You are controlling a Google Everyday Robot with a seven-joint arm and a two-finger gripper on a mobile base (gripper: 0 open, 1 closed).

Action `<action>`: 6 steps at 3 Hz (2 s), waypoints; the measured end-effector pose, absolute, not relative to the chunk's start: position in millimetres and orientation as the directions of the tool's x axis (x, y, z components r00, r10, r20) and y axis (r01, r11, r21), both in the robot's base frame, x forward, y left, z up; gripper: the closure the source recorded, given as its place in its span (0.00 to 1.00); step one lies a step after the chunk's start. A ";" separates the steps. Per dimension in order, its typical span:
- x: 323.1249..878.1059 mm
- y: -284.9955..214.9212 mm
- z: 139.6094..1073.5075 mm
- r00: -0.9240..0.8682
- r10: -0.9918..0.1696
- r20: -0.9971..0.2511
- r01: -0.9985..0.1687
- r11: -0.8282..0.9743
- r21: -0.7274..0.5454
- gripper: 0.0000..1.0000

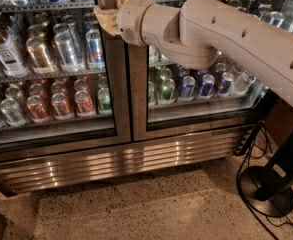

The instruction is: Open left fridge door

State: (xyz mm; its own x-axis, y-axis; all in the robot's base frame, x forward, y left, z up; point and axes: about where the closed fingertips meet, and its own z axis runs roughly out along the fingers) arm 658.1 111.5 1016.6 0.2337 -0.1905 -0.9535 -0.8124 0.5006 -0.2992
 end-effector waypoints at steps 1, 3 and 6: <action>674.0 102.6 1019.4 0.234 -0.190 -0.953 -0.813 0.499 -0.299 1.00; 677.3 100.8 1019.4 0.234 -0.190 -0.953 -0.813 0.499 -0.299 1.00; 681.4 101.1 1018.6 0.234 -0.190 -0.953 -0.840 0.455 -0.297 1.00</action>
Offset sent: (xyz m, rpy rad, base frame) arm -0.0679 0.0656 -0.0227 -1.2054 -0.8676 -0.5115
